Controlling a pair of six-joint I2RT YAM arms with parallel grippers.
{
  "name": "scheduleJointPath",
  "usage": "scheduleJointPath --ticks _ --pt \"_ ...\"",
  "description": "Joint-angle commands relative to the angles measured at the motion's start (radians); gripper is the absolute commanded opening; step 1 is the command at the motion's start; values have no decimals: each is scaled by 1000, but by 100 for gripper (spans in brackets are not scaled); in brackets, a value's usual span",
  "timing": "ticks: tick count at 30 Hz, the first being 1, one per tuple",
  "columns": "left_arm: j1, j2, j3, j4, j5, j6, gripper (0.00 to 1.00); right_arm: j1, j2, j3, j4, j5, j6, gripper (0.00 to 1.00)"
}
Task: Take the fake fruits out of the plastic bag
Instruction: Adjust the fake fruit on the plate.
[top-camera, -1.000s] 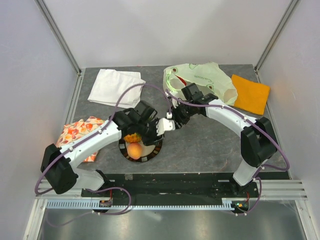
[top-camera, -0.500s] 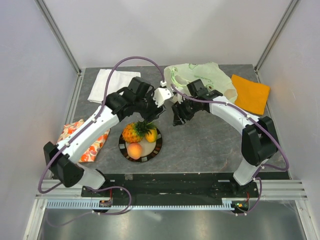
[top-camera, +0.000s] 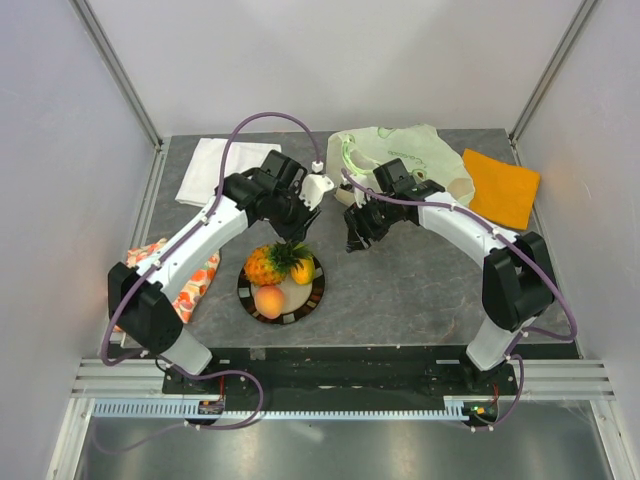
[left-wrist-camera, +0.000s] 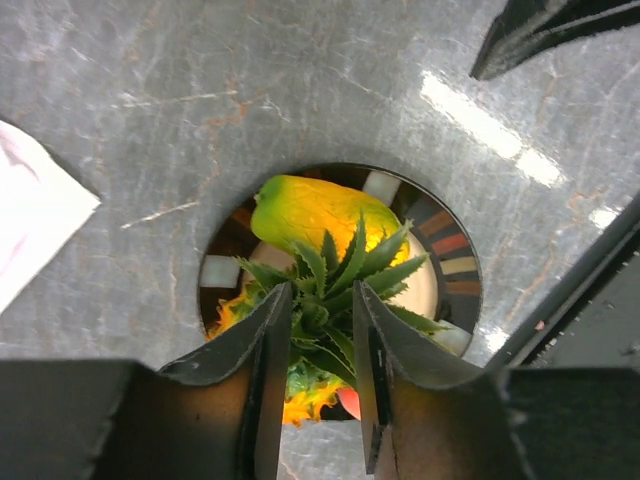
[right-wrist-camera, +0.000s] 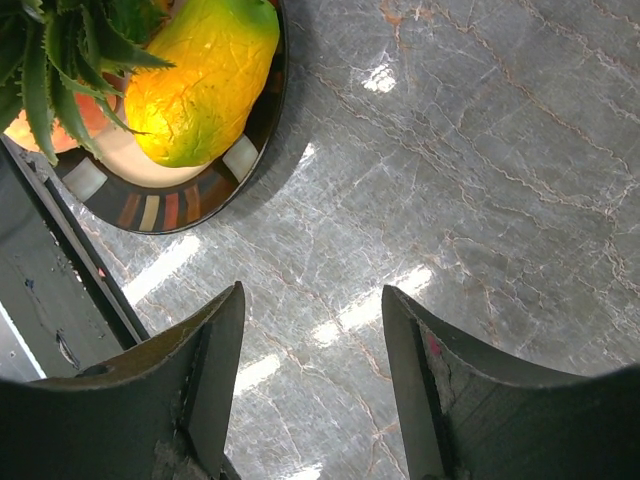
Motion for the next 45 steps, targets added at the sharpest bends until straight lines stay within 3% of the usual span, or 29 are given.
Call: scheduleJointPath --ticks 1,7,9,22,38,45 --pt "13 14 33 -35 57 -38 36 -6 12 27 6 7 0 65" --pt "32 34 42 -30 74 -50 15 -6 30 48 6 2 6 65" --pt "41 33 48 -27 84 -55 2 -6 36 56 5 3 6 65" --pt "179 -92 -33 57 259 -118 2 -6 53 68 -20 16 -12 65" --pt "246 -242 -222 85 247 -131 2 0 116 110 -34 4 -14 65" --pt "271 -262 -239 76 215 -142 2 66 133 113 -38 -24 -21 65"
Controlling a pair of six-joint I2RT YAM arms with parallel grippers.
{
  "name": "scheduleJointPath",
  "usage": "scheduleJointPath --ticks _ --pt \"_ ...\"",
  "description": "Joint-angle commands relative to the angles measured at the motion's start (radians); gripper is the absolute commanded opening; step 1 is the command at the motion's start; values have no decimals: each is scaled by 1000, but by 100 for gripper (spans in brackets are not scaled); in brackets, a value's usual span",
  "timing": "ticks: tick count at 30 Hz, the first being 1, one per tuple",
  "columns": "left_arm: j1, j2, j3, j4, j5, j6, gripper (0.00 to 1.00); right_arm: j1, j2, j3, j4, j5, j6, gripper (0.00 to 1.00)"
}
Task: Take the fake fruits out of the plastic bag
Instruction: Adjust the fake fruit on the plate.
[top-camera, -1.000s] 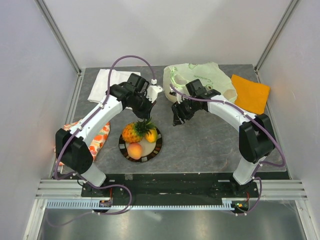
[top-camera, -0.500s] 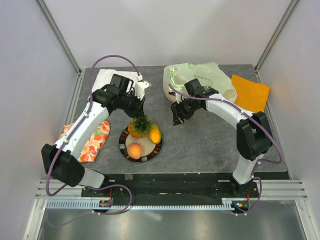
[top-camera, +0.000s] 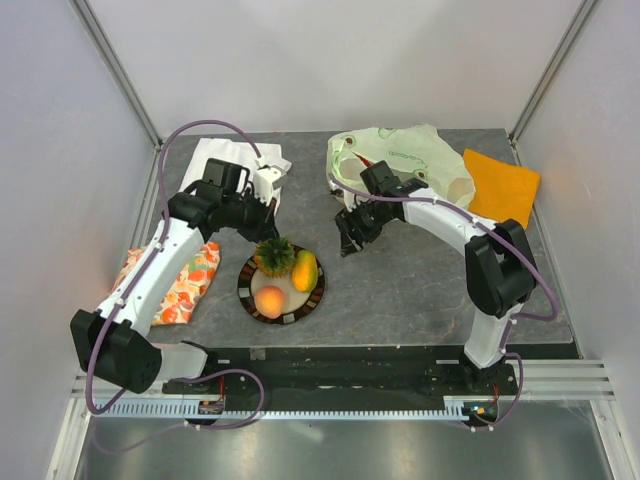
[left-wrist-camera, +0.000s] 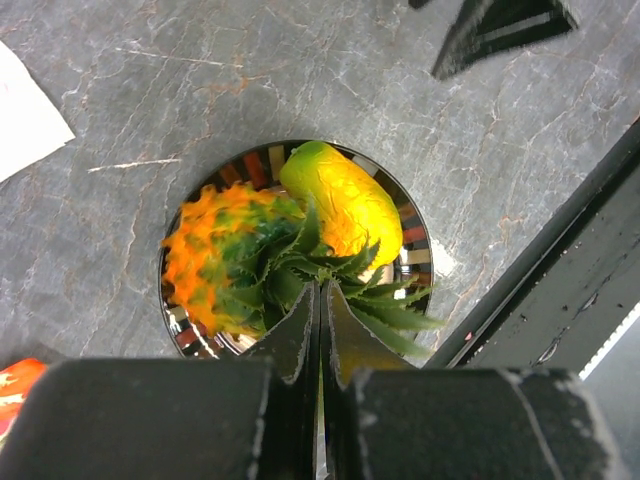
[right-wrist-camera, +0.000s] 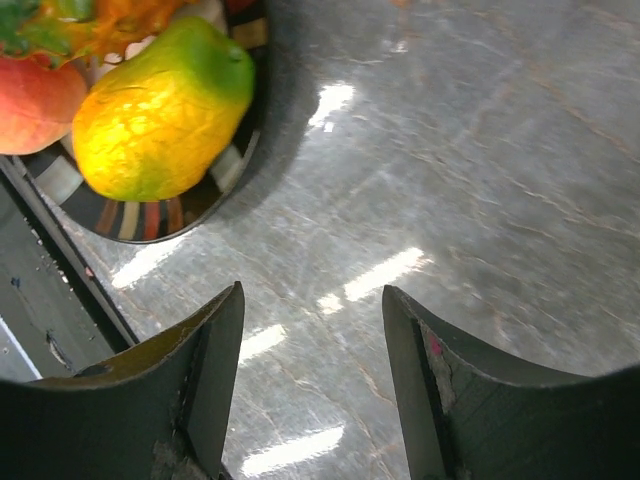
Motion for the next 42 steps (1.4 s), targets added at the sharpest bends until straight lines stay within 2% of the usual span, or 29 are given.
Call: scheduleJointPath --ticks 1,14,26,37,42 --pt "27 -17 -15 -18 -35 -29 2 52 19 42 -1 -43 -12 65" --pt "42 -42 -8 -78 105 -9 2 82 51 70 2 -60 -12 65" --pt "65 -50 18 -92 45 34 2 127 54 55 0 -74 -20 64" --pt "74 -62 8 -113 47 48 2 154 88 95 5 -79 -18 64" --pt "84 -60 52 -124 33 44 2 170 102 105 2 -85 -20 64"
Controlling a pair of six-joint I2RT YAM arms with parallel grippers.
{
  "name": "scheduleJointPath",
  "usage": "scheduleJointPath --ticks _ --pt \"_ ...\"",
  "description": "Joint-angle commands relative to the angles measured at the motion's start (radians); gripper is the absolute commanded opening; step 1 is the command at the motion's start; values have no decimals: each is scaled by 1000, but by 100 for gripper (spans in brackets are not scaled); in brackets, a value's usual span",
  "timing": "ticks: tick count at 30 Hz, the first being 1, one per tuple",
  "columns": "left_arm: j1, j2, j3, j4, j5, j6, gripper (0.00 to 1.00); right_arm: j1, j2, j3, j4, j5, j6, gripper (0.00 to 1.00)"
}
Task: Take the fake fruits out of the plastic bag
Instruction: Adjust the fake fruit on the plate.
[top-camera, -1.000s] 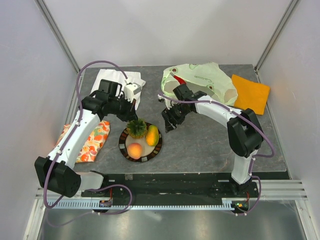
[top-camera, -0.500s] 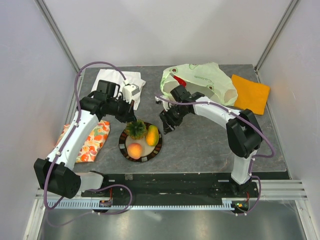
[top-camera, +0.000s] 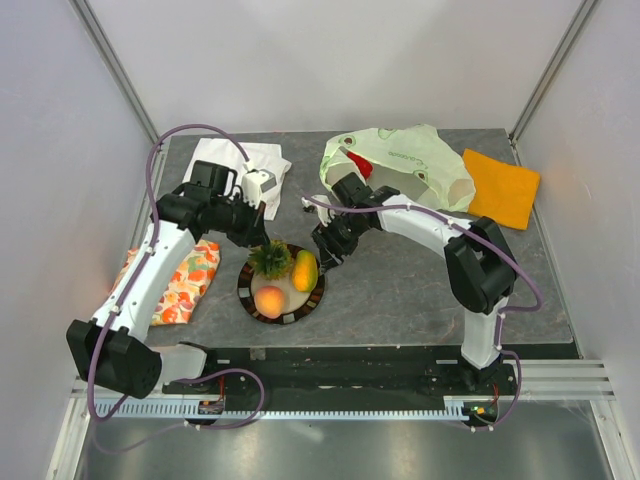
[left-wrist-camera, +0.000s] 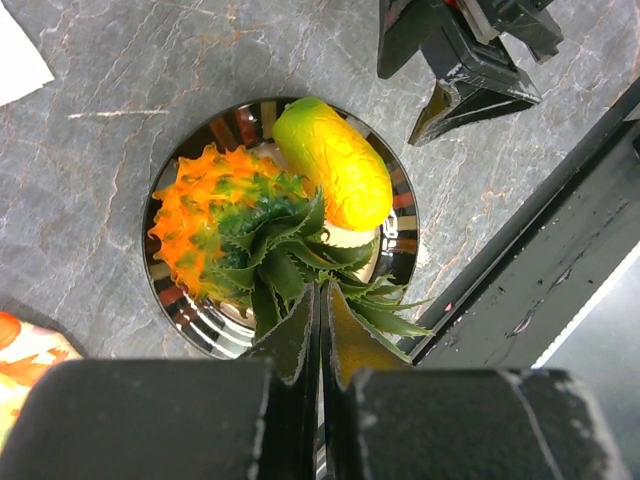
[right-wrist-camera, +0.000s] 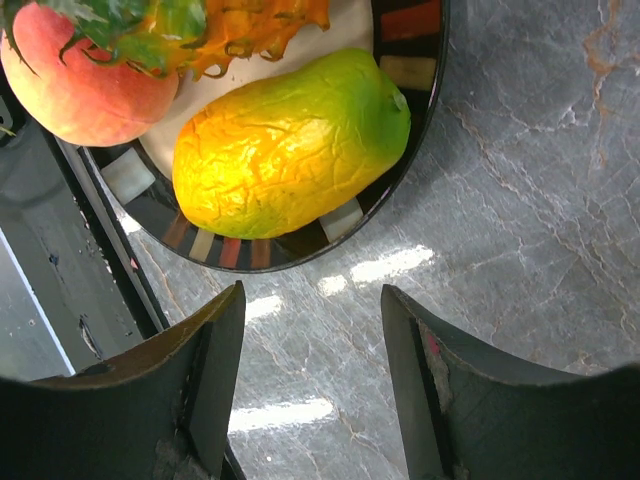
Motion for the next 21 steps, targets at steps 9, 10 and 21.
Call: scheduleJointPath --ticks 9,10,21 --pt "18 -48 59 -61 -20 41 2 31 72 91 13 -42 3 64" --pt "18 -51 56 -63 -25 41 2 32 75 92 13 -43 4 64" --pt "22 -48 -16 -15 -81 39 2 62 113 109 14 -46 4 64"
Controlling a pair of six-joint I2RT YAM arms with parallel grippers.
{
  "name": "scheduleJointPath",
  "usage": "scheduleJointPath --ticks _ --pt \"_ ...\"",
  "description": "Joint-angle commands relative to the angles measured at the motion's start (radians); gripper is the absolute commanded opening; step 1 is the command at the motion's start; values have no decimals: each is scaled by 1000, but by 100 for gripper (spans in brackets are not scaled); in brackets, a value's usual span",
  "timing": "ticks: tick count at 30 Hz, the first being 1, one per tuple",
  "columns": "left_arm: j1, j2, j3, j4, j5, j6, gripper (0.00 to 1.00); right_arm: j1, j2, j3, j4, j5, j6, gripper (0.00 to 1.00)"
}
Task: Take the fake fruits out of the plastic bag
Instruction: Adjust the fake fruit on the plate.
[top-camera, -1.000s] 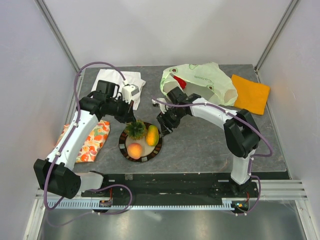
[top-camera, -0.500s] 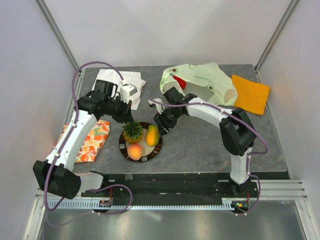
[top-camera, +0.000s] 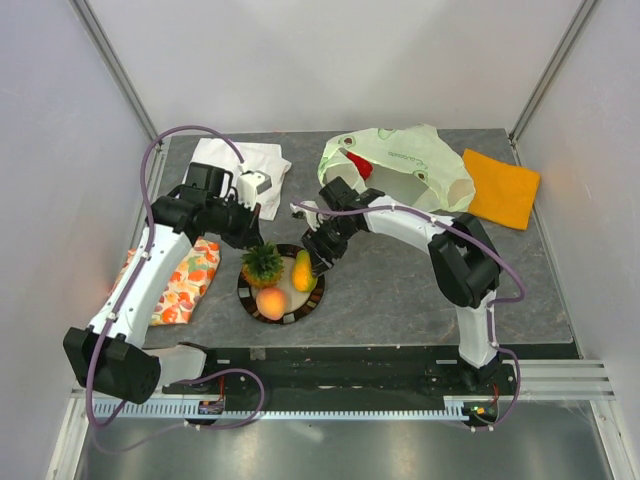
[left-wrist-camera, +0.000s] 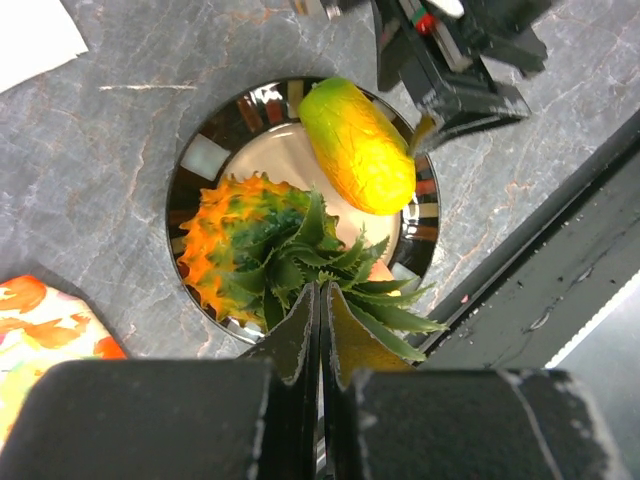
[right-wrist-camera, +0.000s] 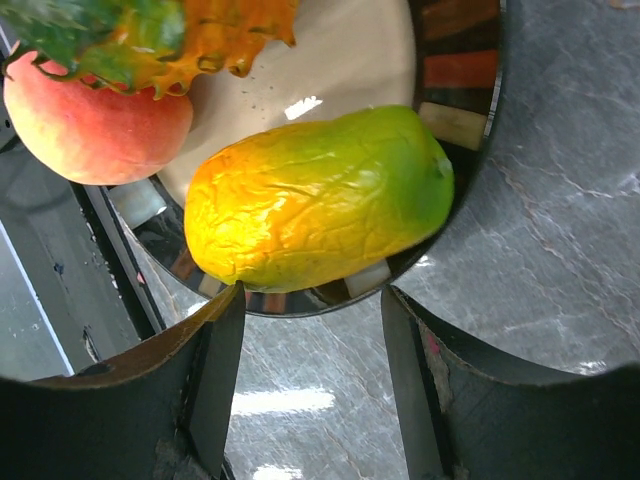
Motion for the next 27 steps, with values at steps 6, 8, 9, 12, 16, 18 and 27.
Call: scheduleJointPath --ticks 6,8,9,12,16,18,27 --pt "8 -42 -58 22 -64 38 11 32 51 65 31 -8 19 64" --pt "9 -50 -69 25 -65 36 21 32 71 81 41 -6 38 64" --pt "11 -51 -71 27 -67 32 26 32 80 91 43 -5 42 64" --pt "17 -59 -77 28 -70 27 37 30 110 123 45 -3 55 64" --pt "28 -71 -80 28 -78 20 46 32 141 161 48 6 61 64" --pt "35 -78 -80 30 -76 16 49 32 149 180 48 9 61 64" --pt "44 -81 -55 33 -55 13 65 32 115 169 11 32 23 66"
